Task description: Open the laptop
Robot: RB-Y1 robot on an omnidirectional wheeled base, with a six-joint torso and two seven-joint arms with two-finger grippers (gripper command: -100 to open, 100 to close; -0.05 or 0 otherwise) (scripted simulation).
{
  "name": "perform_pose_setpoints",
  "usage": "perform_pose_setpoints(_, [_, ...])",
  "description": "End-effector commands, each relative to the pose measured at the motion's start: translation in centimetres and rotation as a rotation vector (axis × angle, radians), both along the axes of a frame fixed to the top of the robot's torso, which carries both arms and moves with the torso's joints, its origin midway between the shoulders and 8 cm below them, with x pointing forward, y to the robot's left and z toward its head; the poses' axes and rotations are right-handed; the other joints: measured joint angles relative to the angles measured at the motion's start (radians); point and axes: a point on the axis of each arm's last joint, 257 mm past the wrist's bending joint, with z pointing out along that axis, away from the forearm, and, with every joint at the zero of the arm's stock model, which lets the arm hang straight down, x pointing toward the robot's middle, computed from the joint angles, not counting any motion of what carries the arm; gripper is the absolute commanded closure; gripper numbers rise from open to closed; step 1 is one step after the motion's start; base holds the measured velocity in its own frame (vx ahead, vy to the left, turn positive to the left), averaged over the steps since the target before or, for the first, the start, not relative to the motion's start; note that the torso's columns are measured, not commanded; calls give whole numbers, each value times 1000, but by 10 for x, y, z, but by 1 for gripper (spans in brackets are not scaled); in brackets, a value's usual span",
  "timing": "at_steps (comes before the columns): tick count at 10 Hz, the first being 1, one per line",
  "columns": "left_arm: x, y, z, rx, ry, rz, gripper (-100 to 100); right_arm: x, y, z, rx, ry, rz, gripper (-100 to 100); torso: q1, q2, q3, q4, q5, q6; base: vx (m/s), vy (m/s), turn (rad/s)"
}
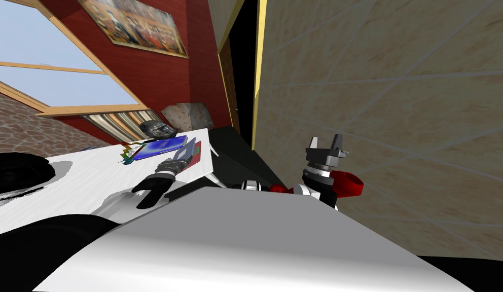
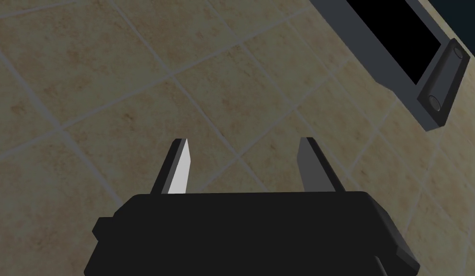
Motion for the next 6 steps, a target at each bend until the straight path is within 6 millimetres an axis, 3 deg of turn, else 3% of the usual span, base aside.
perform_pose_setpoints(1, [0,0,1,0,1,2,0,0,0,0,0,0,0,0,0,1,1,0,0,0,0,0,0])
perform_pose_setpoints(6, [0,0,1,0,1,2,0,0,0,0,0,0,0,0,0,0,0,0,0,0,0,0,0])
